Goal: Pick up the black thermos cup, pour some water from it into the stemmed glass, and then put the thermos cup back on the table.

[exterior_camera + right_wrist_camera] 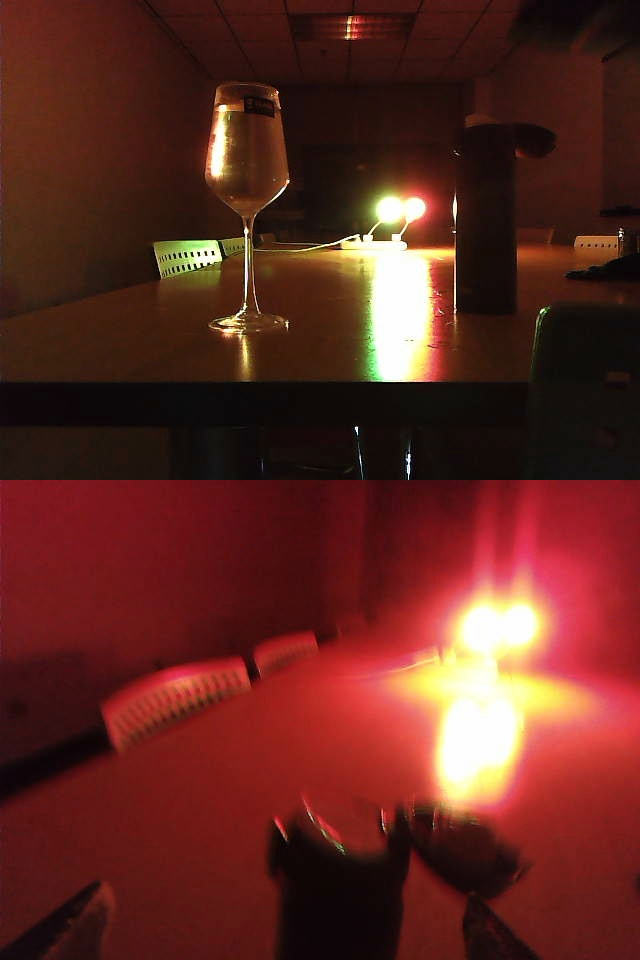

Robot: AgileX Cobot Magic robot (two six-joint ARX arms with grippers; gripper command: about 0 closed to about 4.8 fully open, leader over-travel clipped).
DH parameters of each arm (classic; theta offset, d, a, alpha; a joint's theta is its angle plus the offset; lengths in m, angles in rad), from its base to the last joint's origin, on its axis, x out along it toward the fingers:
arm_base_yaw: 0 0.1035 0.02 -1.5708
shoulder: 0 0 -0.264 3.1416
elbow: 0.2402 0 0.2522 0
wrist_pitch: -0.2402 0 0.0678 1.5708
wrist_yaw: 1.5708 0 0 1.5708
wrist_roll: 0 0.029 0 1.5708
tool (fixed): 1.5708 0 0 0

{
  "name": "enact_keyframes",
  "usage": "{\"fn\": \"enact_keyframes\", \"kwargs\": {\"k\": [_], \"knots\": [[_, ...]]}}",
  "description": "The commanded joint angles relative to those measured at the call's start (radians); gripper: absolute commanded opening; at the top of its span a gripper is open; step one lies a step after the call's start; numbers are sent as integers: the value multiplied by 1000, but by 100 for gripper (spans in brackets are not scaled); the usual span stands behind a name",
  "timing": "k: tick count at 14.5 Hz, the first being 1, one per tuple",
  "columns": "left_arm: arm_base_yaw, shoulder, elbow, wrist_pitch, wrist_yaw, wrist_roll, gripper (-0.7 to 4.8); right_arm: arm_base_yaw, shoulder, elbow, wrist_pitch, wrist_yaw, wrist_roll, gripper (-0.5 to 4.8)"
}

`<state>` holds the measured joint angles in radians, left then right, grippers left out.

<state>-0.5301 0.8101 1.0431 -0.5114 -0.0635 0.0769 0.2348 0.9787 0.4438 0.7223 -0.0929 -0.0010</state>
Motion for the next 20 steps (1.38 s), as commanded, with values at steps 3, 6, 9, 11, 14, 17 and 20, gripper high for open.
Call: {"fn": "enact_keyframes", "kwargs": {"k": [3, 6, 9, 11, 14, 17, 20], "knots": [[-1, -212, 0, -231, 187, -124, 479, 3, -620, 11, -559, -22, 1, 479], [-1, -359, -3, -334, 203, -141, 479, 4, -970, 18, -889, -14, 1, 479], [1, -488, -14, -456, 219, -164, 479, 5, -930, 102, -993, -72, 1, 479], [0, -568, -48, -484, 211, -164, 479, 5, -948, 97, -1027, -71, 10, 479], [0, -652, -163, -458, 210, -164, 479, 5, -949, 66, -1076, -71, 10, 479], [0, -661, -333, -252, 235, -173, 479, 5, -950, -55, -1032, -71, 28, 479], [0, -662, -520, -33, 253, -213, 479, 5, -952, -165, -937, -70, 31, 479]]}}
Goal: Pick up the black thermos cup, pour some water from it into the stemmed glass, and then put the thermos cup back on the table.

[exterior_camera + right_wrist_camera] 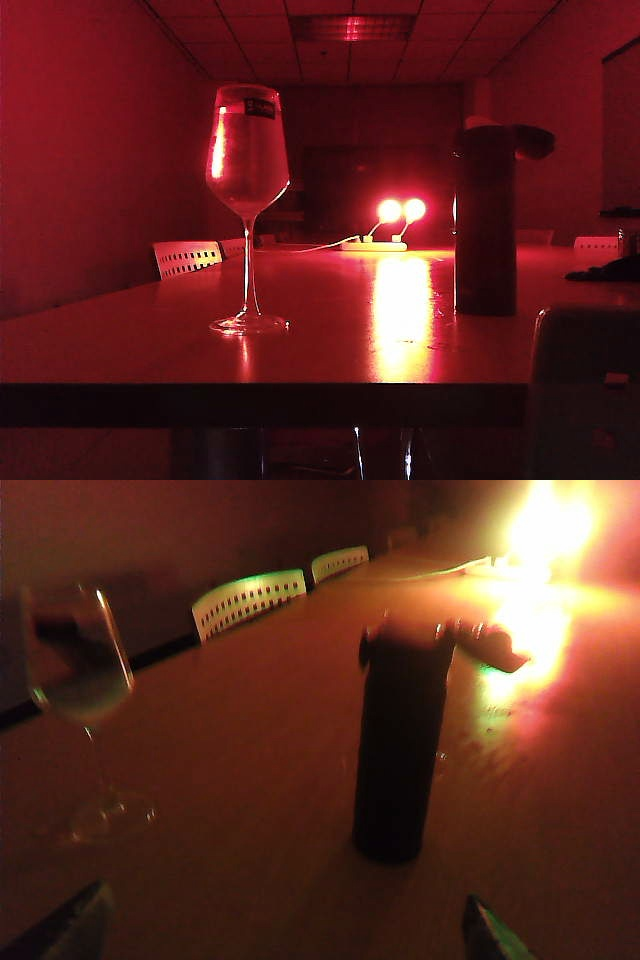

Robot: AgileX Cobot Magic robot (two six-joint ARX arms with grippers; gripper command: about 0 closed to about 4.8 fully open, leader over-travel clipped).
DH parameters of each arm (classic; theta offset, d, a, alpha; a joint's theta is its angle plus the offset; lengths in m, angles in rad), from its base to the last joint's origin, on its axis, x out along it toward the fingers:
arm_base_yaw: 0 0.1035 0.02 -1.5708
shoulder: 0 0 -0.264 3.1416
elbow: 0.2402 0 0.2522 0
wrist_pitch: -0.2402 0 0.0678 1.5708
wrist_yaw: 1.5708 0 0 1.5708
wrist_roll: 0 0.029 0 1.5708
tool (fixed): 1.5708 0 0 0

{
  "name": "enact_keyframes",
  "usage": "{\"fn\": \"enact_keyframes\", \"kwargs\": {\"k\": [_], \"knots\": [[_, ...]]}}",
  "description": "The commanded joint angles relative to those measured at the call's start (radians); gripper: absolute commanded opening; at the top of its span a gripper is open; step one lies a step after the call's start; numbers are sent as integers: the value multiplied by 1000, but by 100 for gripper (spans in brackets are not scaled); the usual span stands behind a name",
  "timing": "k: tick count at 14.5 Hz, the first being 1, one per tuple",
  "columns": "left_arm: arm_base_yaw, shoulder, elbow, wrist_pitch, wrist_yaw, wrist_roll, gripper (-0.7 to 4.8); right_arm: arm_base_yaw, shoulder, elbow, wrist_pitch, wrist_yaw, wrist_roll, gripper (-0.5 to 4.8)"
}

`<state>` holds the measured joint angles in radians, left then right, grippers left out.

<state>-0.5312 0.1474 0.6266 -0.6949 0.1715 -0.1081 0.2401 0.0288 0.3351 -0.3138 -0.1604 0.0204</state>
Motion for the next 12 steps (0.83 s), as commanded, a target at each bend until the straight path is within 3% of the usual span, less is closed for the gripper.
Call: {"fn": "enact_keyframes", "kwargs": {"k": [1, 3, 6, 7, 9, 11, 12], "knots": [[1, 0, -169, 219, 36, -42, 479, 0, -2, -90, 159, 5, 14, 479], [25, -6, -278, 320, 34, -42, 479, 0, -2, -148, 231, 5, 14, 479], [168, -39, -414, 451, 48, -42, 479, 0, -2, -237, 271, 8, 39, 479], [207, -63, -435, 458, 51, -42, 479, 0, -2, -261, 278, 12, 40, 441], [260, -119, -477, 465, 46, -38, 463, 0, -3, -309, 297, 12, 39, 301], [317, -141, -505, 475, -29, -38, 369, -1, -2, -331, 288, 13, 38, 147], [359, -141, -512, 481, -41, -32, 258, -1, -2, -331, 290, 13, 35, 88]]}}
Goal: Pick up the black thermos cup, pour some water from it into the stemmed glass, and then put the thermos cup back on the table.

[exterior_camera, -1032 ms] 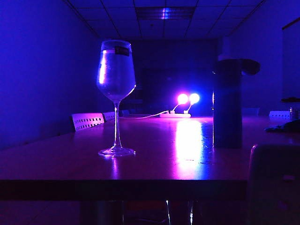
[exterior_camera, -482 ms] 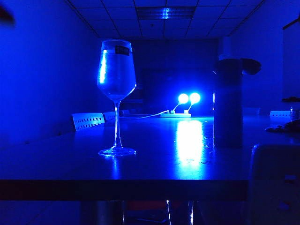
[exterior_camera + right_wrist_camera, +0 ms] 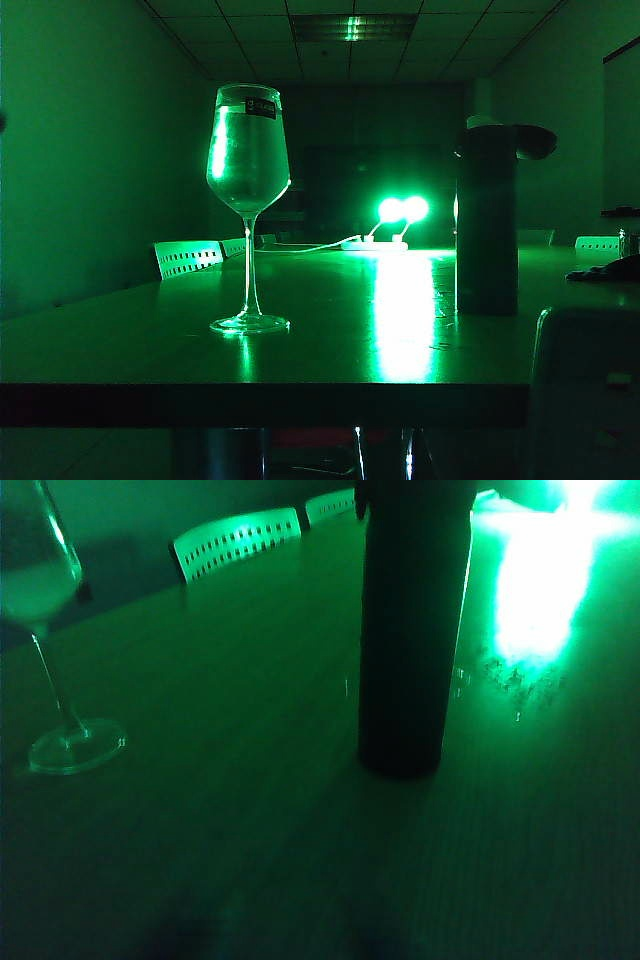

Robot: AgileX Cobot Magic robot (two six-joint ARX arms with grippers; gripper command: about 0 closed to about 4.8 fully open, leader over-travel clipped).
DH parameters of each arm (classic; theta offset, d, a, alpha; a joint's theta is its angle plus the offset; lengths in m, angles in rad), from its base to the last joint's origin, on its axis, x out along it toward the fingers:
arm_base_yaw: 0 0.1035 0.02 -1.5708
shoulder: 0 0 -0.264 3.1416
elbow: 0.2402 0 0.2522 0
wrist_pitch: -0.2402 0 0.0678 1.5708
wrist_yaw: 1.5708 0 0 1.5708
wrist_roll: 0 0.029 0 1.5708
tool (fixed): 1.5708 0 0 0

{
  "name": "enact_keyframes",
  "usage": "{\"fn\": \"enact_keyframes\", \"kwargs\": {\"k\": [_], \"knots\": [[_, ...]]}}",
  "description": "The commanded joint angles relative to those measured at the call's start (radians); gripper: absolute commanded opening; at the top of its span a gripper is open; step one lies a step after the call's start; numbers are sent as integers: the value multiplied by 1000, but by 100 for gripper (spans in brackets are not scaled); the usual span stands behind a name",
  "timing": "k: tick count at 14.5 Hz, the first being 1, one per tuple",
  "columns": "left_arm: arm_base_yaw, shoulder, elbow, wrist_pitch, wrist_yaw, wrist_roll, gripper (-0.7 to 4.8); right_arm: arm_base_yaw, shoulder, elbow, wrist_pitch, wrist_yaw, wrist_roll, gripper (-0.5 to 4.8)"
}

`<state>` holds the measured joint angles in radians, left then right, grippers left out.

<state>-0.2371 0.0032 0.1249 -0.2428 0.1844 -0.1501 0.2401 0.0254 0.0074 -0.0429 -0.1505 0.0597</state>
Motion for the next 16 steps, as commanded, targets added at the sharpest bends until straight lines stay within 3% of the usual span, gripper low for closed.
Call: {"fn": "enact_keyframes", "kwargs": {"k": [1, 2, 3, 4, 8, 16], "knots": [[106, 3, -10, 45, -53, 23, 122, -1, 1, -3, 20, 24, -13, 19], [147, 3, -11, 69, -53, 23, 35, -2, 1, -3, 19, 75, -21, -6], [193, 3, -11, 84, -53, 34, -5, -3, 1, -3, 19, 157, -42, -6], [237, 3, -11, 84, -50, 53, -6, -8, 1, -3, 19, 217, -43, -6], [306, 3, -11, 101, -73, 80, -6, -64, 1, -3, 19, 216, -27, -6], [311, 3, -119, 262, -147, 122, -5, -63, 1, -3, 18, 216, -23, -6]]}}
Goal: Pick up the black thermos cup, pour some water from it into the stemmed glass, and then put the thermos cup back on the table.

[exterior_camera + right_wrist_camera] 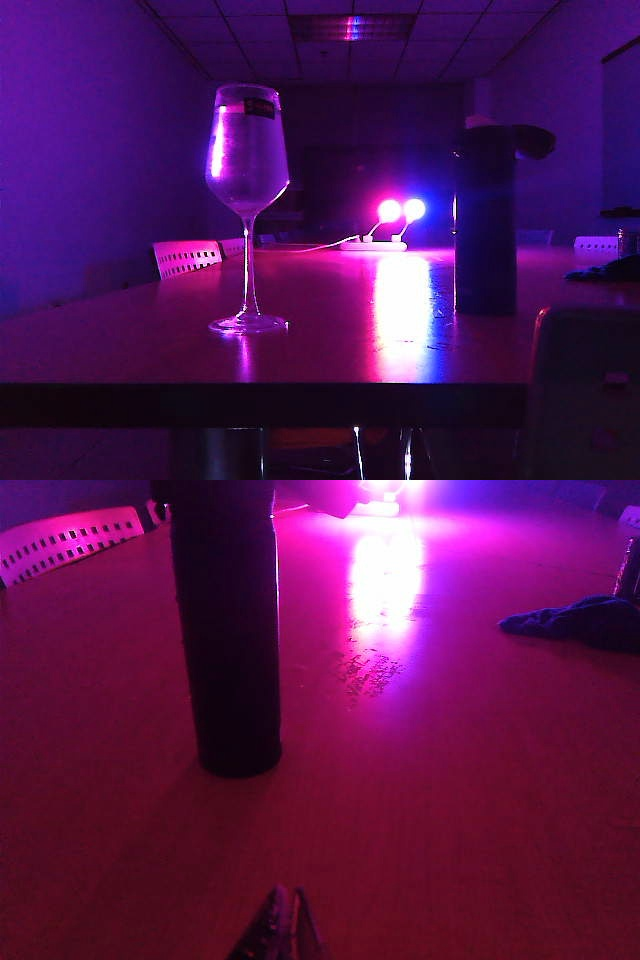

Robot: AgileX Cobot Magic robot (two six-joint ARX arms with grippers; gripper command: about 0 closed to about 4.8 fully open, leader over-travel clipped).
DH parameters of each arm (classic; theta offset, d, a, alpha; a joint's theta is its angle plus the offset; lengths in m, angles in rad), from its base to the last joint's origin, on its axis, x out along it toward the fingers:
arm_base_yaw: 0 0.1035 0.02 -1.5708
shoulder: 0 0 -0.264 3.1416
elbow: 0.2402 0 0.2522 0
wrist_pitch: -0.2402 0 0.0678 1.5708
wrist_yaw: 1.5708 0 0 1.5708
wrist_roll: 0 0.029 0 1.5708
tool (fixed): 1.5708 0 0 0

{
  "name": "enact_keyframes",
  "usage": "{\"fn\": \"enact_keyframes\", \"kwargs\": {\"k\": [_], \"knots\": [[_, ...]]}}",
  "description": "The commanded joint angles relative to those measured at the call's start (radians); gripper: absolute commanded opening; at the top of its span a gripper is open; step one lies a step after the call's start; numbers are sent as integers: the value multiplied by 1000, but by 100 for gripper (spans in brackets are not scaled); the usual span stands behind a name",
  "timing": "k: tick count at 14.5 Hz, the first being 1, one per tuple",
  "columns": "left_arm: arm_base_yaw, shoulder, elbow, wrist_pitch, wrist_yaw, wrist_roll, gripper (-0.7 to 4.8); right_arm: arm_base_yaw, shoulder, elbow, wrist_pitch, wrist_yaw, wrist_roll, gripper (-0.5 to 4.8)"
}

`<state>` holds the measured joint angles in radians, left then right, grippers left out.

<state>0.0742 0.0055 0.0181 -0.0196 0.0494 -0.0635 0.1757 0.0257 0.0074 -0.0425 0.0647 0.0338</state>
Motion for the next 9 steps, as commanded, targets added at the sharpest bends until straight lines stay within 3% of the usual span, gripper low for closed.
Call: {"fn": "enact_keyframes", "kwargs": {"k": [1, 7, 9], "knots": [[0, 1, -12, 39, -11, 38, -6, 1, 0, -3, 18, 1, 3, -6], [0, 1, -11, 36, -8, 37, -6, -205, -22, -3, 21, -7, 3, -6], [0, 1, -11, 36, -8, 37, -6, -184, -22, -3, 21, -7, 3, -6]]}}
